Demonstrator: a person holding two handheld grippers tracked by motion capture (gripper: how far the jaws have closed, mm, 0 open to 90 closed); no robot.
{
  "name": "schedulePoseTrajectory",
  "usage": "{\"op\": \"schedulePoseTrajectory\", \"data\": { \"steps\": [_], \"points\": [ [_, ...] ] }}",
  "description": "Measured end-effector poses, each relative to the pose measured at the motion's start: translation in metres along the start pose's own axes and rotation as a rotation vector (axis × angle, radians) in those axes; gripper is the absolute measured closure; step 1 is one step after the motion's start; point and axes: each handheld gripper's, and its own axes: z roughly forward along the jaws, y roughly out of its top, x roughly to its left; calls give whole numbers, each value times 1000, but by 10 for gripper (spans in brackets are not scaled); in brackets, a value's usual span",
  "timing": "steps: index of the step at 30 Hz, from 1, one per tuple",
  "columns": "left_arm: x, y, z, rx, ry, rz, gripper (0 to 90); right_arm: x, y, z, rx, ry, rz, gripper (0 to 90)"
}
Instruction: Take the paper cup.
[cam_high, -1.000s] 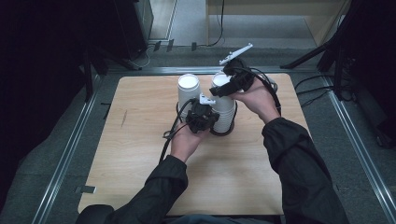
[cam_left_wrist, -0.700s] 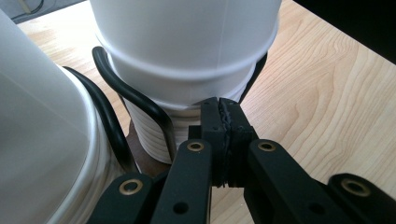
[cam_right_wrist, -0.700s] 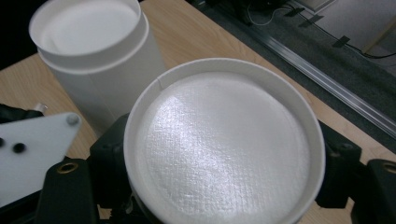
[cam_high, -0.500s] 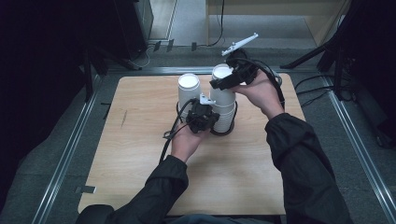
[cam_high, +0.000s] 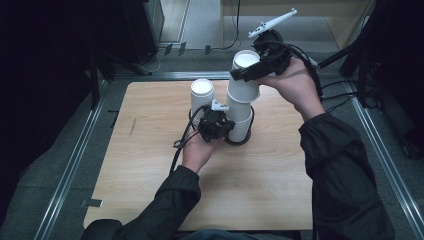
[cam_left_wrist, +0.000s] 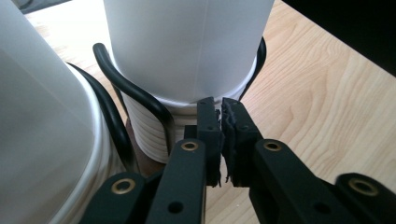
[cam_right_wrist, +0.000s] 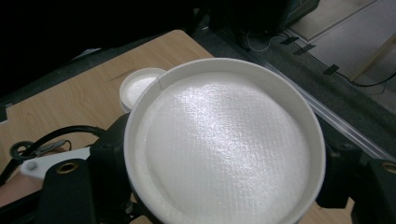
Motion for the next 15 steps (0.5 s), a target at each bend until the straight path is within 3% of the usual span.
{"op": "schedulePoseTrajectory", "data": {
  "steps": [7, 15],
  "points": [
    [2, 0, -1, -3, -5, -14, 831, 6, -4, -34, -18, 10, -44, 240],
    [6, 0, -2, 1, -28, -23, 775, 12, -30, -54, -19, 48, -52, 239]
  ]
}}
